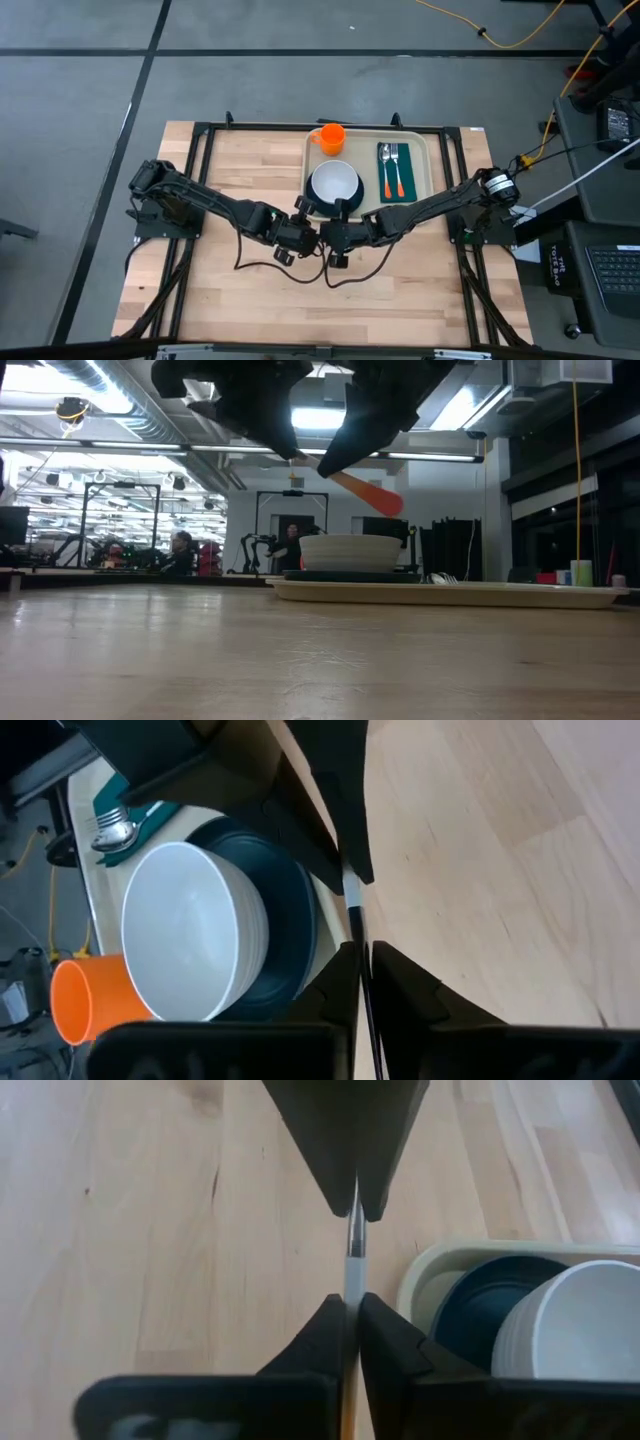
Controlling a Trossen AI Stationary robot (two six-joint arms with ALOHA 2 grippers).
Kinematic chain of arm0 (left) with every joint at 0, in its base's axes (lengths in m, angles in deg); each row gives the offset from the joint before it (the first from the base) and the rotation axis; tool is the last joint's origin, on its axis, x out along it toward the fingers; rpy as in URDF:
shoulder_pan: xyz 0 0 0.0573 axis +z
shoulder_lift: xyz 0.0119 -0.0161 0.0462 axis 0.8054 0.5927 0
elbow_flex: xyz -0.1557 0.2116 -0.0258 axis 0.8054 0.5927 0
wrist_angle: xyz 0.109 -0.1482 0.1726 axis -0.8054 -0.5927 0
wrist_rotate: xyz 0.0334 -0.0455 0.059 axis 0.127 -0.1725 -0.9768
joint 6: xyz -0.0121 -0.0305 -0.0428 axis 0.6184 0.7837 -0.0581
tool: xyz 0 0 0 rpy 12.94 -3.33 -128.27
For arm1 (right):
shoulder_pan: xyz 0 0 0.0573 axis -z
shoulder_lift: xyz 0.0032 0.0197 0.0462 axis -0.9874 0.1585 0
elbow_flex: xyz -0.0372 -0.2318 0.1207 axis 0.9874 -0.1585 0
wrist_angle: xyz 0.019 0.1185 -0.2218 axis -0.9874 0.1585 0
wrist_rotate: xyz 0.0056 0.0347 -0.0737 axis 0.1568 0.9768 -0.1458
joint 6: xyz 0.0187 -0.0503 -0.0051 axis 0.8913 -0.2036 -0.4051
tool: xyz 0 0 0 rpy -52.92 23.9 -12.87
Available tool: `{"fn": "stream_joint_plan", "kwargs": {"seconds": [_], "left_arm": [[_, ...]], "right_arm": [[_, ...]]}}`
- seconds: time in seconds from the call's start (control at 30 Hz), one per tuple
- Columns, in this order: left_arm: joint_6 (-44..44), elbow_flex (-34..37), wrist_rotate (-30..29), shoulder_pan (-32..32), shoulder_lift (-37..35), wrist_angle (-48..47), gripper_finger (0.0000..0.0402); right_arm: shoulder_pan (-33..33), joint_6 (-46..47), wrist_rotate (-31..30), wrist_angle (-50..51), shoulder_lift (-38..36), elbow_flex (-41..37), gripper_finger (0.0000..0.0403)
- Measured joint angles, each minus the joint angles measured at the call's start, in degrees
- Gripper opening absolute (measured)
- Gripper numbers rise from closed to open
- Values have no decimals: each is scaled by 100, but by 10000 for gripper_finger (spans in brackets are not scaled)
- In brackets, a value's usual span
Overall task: Set up tray
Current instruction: Put the orange knife to the right of the orange fork on the serving tray
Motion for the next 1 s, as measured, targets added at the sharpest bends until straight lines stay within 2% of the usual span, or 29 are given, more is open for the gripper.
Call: {"fn": "stream_joint_plan", "kwargs": {"seconds": [0.53,0.77,0.87,1.0], "left_arm": [[-4,-9,5,-289,-186,-33,103],[168,30,825,-433,-1024,-98,119],[205,494,1055,-428,-1437,337,117],[337,1444,1019,-426,-2032,1083,105]], "right_arm": [[34,50,95,96,9,-17,17],[163,291,122,104,9,-17,17],[226,311,128,211,7,-17,17],[284,492,389,184,2,-41,17]]}}
